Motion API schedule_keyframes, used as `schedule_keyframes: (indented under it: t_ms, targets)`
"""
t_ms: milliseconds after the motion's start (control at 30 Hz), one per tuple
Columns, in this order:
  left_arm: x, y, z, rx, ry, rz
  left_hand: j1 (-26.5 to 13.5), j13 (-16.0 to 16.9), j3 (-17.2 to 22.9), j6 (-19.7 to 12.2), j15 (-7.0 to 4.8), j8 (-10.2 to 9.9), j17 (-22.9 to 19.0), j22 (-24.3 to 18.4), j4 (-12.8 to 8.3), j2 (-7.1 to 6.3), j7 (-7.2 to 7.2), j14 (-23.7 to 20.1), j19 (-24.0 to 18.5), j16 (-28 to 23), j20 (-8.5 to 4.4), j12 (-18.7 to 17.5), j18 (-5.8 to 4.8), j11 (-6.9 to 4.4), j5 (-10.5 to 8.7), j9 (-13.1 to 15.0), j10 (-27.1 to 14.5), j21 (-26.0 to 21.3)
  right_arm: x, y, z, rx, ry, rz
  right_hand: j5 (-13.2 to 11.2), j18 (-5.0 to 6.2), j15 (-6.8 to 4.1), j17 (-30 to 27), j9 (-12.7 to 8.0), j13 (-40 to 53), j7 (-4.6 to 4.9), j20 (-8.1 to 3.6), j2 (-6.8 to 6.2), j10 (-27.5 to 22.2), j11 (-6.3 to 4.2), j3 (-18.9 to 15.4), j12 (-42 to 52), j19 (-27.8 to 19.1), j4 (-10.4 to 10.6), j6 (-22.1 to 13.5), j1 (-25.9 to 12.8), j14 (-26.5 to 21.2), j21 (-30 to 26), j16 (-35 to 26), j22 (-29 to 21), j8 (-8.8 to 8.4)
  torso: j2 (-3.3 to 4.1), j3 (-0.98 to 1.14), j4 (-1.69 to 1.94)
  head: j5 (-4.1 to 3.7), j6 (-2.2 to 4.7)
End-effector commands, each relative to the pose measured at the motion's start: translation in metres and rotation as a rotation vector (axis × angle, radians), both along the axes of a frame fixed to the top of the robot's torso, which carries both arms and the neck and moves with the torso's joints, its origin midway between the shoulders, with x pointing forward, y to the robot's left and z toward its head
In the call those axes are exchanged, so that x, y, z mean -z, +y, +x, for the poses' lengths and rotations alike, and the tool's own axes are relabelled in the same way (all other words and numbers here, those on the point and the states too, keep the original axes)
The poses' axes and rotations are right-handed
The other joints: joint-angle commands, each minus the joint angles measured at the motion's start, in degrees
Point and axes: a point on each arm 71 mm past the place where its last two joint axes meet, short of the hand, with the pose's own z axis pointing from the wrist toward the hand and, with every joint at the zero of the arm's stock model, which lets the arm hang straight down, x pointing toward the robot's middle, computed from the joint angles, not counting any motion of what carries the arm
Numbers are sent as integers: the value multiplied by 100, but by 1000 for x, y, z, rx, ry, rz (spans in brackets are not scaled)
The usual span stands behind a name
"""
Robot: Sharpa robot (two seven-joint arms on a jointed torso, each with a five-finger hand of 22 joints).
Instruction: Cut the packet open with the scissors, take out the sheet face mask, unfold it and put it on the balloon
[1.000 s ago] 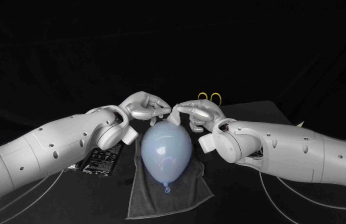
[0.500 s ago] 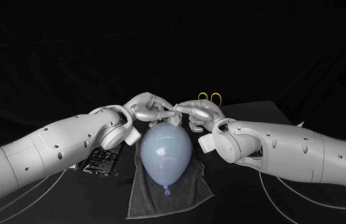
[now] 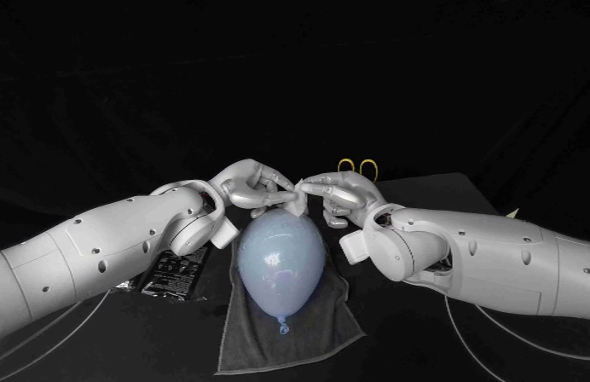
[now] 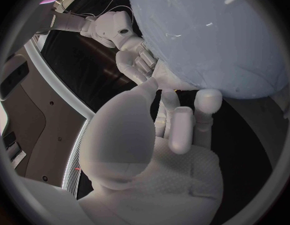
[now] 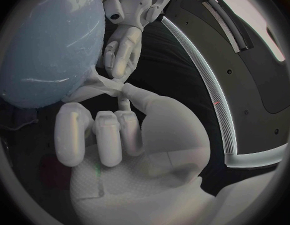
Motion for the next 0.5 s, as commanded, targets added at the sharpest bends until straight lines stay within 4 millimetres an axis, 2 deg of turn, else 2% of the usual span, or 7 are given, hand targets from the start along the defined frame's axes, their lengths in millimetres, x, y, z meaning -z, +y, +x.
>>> schedule_keyframes:
  t_ms: [33,333,500]
  targets:
    - [0,-1,0,1,5,10,61,15,23,45,-6,-25,23,16,-32,12,2,51,55,35,6,24,-77,2,17,-10,14,26,-2,2,-2,-19,-20,5,13,74,-29,1505,767,1392,-25,-22,42,494,-47,48,30,7,1,-1,-7,609,13,20,1091,385,2,2,-1,3,2]
    - [1,1,1,-3,11,16,264,79,181,147,-21,-3,104,110,-101,170,-19,76,83,36,-3,61,-88,-17,17,-20,-11,87,-3,1,-4,-21,-23,5,13,75,-30,1505,781,1391,-26,-22,42,493,-48,52,28,6,-1,-7,-11,609,10,20,1090,396,3,3,-1,4,5]
    - [1,1,1,-2,14,19,328,96,247,179,-27,6,158,160,-135,208,-26,94,103,40,-8,67,-95,-24,18,-23,-15,117,-3,1,-4,-23,-23,6,13,74,-30,1505,792,1397,-26,-22,43,498,-48,56,36,7,-2,-11,-14,609,12,20,1092,405,2,1,-1,4,1]
